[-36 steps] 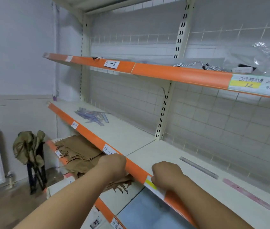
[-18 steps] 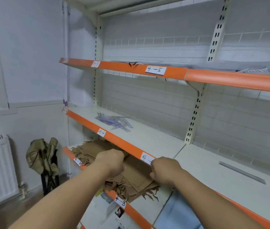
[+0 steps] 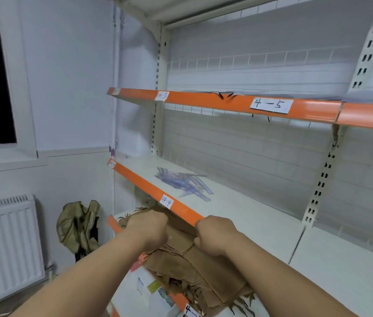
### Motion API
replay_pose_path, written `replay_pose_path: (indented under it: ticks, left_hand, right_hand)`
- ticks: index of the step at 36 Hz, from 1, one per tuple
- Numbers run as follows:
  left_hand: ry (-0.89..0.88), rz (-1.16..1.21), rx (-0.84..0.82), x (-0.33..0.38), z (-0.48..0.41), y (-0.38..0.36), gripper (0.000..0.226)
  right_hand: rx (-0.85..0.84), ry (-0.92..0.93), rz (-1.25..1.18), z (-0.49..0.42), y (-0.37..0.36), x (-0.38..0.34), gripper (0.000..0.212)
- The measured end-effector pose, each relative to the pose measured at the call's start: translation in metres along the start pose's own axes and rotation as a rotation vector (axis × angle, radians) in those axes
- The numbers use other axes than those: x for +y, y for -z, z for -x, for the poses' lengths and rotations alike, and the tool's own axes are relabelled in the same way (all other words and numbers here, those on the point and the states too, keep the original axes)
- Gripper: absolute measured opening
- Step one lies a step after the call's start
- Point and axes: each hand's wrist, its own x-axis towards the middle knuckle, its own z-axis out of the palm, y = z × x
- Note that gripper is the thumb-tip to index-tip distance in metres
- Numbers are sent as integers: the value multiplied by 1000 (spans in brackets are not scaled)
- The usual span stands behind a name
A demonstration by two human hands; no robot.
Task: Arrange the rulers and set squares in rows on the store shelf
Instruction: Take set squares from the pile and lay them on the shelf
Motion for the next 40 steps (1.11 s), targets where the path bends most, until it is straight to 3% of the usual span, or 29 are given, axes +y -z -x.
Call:
replay_pose_path:
  ticks: [14, 18, 24, 31, 35, 40]
  left_hand:
    - [50, -25, 11, -54, -102, 8, 23]
    - [58, -42, -3, -66, -124, 5, 25]
    - [25, -10, -7, -83, -158, 0, 15]
    - [-33, 11, 5, -112, -212, -6, 27]
    - [-113, -30, 0, -133, -248, -3, 33]
    - [-226, -30, 26, -163, -297, 3, 33]
  right_hand:
    - [34, 56, -32, -132, -4, 11, 21]
    - [15, 95, -32, -158, -9, 10, 4]
    - [2, 80, -26, -192, -12, 10, 29]
    - [-35, 7, 7, -236, -14, 7, 31]
    - [-34, -82, 10, -266, -11, 1, 15]
    - [-38, -225, -44, -304, -9, -6, 11]
